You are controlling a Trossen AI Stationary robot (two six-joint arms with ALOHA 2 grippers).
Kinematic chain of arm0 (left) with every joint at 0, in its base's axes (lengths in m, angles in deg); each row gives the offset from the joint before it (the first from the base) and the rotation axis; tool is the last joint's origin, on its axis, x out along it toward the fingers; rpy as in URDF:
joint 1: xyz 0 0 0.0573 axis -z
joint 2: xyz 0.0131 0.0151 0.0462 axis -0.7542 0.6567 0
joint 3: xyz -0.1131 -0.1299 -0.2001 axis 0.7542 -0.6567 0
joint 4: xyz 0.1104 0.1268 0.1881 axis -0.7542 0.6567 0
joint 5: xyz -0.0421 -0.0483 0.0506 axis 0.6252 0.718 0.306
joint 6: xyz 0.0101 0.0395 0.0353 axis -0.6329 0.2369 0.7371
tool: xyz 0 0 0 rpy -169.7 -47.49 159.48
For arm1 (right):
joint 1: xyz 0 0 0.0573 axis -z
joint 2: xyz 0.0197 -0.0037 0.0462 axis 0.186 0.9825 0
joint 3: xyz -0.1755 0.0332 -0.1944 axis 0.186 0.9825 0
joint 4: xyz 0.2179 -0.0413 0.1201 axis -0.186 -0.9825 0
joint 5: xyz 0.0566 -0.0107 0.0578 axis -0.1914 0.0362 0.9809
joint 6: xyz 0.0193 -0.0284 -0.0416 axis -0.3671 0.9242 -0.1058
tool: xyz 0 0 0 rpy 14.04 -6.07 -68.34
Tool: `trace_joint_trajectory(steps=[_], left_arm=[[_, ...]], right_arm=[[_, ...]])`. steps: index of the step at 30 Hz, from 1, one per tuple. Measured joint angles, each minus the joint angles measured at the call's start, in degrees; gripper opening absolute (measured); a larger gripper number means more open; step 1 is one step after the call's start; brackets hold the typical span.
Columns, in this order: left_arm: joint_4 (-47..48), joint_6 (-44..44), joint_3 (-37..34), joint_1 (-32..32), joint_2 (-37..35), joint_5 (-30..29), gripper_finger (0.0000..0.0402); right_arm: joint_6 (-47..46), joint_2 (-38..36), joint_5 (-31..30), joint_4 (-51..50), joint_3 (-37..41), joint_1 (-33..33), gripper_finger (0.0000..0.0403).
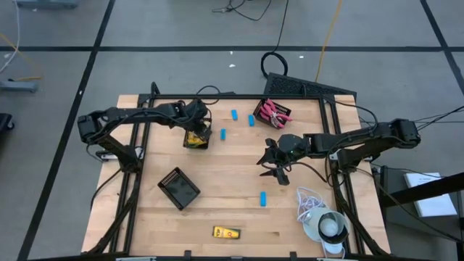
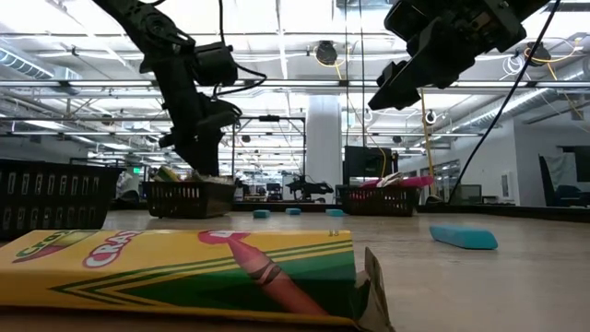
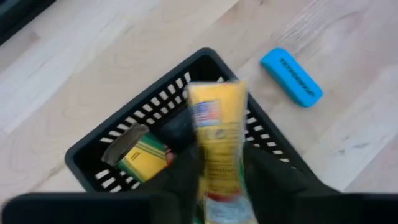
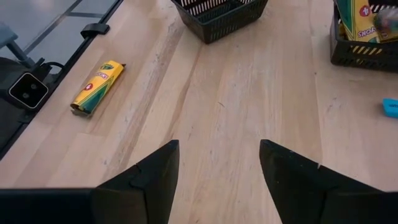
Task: Pick & Place School Supplies
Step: Put the yellow crayon box into the middle black bin
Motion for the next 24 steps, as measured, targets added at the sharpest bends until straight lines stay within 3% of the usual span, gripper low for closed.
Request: trace_joint_trajectory(steps=[7, 14, 19, 24], left_arm=[[0.74, 0.61, 0.0, -0.95, 0.0, -0.07, 0.0226], [-1.73, 3.69, 0.39, 0.56, -4.84, -1.41, 0.024], [0.1, 5.05, 0.44, 9.34, -11.91, -0.84, 0.023], [4.58, 3.11, 0.52, 24.0, -15.1, 0.13, 0.0227]], right_arm=[[-0.28, 0.0, 0.0, 0.0, 0.0, 0.0, 0.0212], [-0.28, 0.0, 0.0, 0.0, 0.0, 0.0, 0.0212], [-0.28, -0.01, 0.02, -0.03, 0.0, 0.0, 0.0212], [0.05, 0.0, 0.02, -0.11, 0.0, 0.0, 0.0212]])
